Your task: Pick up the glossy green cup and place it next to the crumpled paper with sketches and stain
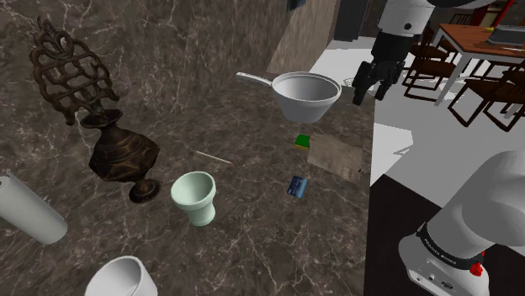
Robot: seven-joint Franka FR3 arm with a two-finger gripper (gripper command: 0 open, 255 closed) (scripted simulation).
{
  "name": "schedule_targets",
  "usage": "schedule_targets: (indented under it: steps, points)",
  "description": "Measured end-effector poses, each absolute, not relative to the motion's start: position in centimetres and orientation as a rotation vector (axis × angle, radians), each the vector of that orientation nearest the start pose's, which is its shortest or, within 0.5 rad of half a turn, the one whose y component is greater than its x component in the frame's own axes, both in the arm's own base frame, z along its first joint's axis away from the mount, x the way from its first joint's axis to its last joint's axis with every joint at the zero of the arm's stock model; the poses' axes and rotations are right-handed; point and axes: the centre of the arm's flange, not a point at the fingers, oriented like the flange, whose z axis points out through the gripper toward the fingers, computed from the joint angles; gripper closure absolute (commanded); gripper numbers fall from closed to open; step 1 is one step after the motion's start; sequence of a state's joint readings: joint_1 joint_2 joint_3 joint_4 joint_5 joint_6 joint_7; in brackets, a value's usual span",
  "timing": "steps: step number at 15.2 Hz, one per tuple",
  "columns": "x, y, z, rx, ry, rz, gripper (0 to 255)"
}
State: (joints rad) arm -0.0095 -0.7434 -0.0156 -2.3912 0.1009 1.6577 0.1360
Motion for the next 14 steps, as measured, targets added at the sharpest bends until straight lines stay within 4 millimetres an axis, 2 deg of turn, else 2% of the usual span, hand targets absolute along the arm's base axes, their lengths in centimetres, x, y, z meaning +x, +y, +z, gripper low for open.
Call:
schedule_targets:
  steps: [2, 4, 14]
  points:
    - [32.8, 0.6, 56.7, -3.020, 0.250, -0.005, 0]
    - [33.7, 2.4, 56.3, -3.021, 0.247, -0.004, 0]
    - [38.7, 14.1, 52.4, -3.026, 0.237, 0.000, 0]
